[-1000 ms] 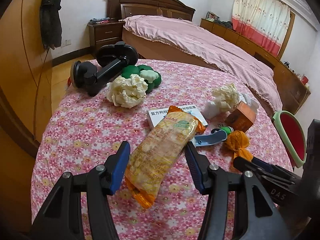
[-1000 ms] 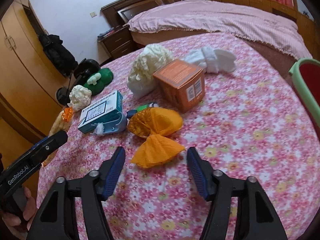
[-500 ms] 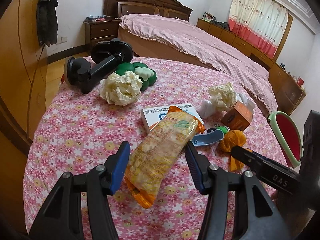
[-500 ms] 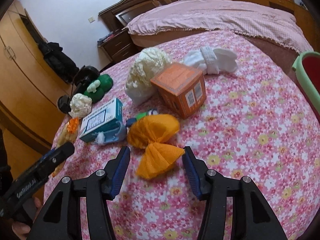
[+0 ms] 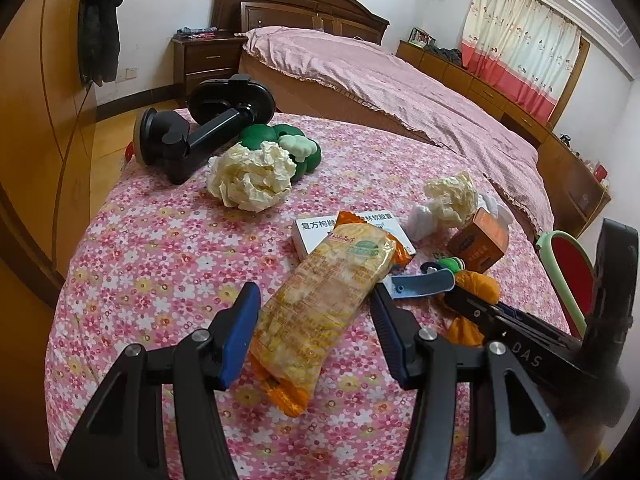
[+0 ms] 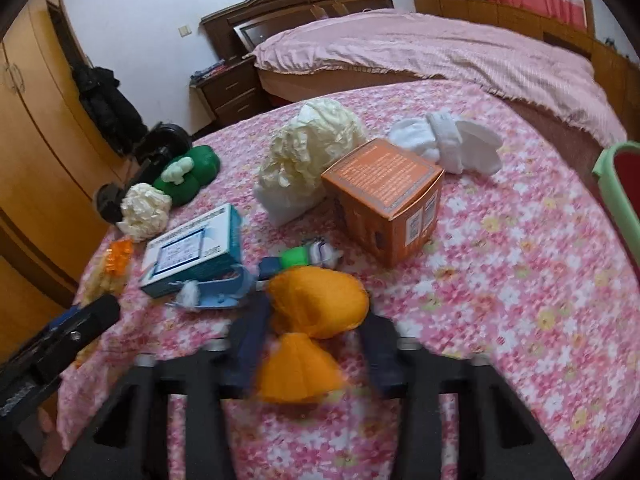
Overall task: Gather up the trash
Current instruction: 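Lift the snack bag with the left tool while the right tool grasps the orange wrapper, then carry the snack bag and orange wrapper with both tools over the red bucket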
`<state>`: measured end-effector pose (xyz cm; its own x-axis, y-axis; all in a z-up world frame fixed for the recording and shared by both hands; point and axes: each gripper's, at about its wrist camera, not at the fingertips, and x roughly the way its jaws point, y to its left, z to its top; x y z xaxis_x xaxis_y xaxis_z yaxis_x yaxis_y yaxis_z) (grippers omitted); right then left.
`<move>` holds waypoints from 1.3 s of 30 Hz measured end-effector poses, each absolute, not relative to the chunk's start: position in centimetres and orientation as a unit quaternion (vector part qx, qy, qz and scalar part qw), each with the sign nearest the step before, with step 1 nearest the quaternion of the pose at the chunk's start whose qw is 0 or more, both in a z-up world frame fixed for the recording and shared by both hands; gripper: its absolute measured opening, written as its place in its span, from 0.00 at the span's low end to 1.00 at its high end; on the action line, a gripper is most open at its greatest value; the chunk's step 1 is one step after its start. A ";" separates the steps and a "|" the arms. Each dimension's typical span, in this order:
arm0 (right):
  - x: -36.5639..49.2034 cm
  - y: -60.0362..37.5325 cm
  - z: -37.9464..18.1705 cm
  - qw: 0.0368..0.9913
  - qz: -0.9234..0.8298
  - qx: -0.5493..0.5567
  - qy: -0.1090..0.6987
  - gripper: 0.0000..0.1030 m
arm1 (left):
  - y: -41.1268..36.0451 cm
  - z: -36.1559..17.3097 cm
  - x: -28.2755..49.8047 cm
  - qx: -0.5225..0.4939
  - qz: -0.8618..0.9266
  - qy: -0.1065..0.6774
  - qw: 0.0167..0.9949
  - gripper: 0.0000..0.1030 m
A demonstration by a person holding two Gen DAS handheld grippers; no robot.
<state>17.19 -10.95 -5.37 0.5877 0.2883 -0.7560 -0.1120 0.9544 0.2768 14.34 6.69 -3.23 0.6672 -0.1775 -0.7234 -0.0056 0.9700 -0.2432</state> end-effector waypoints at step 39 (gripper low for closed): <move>6.5 -30.9 0.7 0.914 -0.060 0.249 0.315 0.20 | -12.5 1.7 15.6 -0.029 -0.246 0.407 0.879 0.55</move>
<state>6.51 -30.86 0.70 0.7942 0.0465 -0.6059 0.2673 0.8687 0.4170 15.62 -12.46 1.74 0.5479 -0.4555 -0.7017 0.4081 0.8777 -0.2511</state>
